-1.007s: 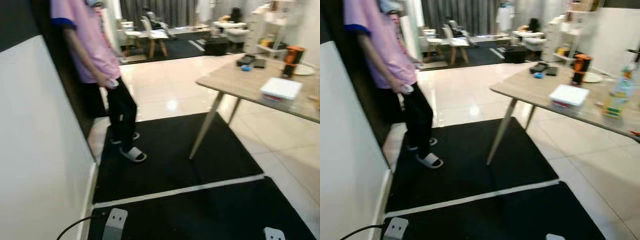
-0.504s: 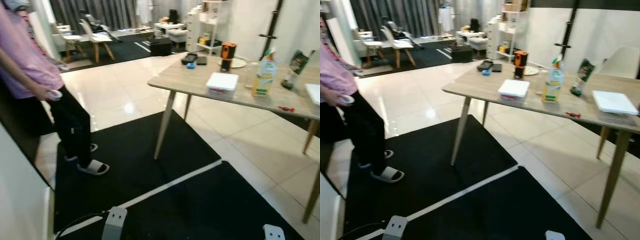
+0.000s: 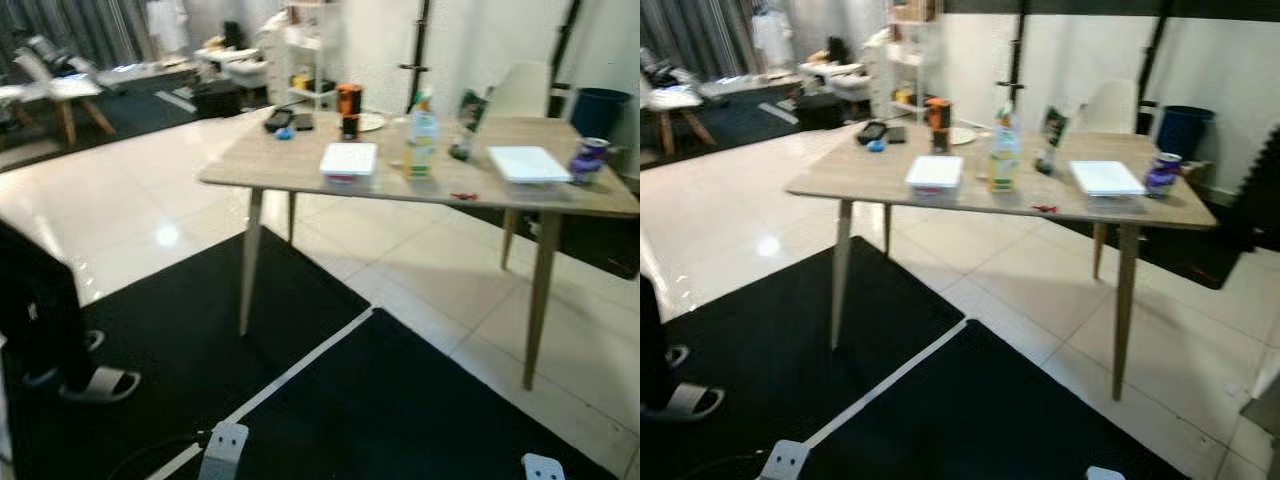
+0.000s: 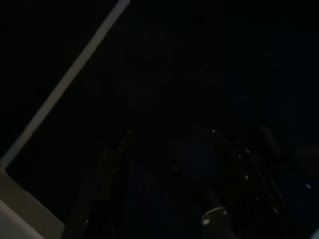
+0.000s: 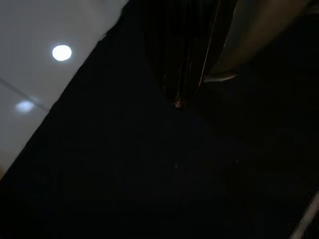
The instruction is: Restocking fridge
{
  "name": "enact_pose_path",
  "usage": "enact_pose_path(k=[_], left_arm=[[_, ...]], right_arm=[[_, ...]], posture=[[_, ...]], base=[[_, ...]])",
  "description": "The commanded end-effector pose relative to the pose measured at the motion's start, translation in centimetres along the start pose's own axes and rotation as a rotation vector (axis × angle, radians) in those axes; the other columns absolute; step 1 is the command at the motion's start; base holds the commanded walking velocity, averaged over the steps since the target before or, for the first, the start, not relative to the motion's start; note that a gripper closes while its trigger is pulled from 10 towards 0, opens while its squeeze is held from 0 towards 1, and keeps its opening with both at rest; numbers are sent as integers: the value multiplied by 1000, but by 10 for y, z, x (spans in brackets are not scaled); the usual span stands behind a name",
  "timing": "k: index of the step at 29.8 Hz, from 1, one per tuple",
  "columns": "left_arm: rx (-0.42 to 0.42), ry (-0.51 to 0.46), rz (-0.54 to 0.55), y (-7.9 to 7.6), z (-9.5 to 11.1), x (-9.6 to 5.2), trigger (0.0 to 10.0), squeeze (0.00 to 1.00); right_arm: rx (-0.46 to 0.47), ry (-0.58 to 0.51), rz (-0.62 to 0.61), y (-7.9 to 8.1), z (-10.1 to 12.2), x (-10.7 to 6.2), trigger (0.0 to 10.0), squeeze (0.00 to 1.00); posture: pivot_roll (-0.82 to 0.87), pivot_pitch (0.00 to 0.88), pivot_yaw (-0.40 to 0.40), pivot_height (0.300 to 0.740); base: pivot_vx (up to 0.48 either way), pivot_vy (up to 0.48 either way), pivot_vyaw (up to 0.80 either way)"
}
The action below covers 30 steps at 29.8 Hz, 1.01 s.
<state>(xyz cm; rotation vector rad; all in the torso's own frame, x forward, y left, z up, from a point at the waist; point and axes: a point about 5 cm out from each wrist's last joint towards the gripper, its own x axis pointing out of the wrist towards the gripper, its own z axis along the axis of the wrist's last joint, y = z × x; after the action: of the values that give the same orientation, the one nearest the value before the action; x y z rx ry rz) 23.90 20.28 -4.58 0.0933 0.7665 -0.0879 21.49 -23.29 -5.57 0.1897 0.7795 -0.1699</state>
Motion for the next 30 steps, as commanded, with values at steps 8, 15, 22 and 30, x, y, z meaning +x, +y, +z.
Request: enact_pose_path(k=[8,15,22,30], left_arm=[[-21,5,10,3,-6,-2,10000,0],[-25,2,12,3,-4,-1,10000,0],[-27,-1,9,4,-4,-2,10000,0],[-47,2,34,5,-6,-2,10000,0]], right_arm=[[33,14,-23,-4,-7,-2,10000,0],[50,8,-21,-2,-5,-1,10000,0],[51,7,-19,-1,-5,-1,10000,0],[55,-8,-10,-1,1,0,10000,0]], posture=[[-102,109,62,740],[-98,99,61,740],[-98,99,66,740],[-101,76,57,740]], base=[[0,0,-800],[0,0,-800],[0,0,-800],[0,0,-782]])
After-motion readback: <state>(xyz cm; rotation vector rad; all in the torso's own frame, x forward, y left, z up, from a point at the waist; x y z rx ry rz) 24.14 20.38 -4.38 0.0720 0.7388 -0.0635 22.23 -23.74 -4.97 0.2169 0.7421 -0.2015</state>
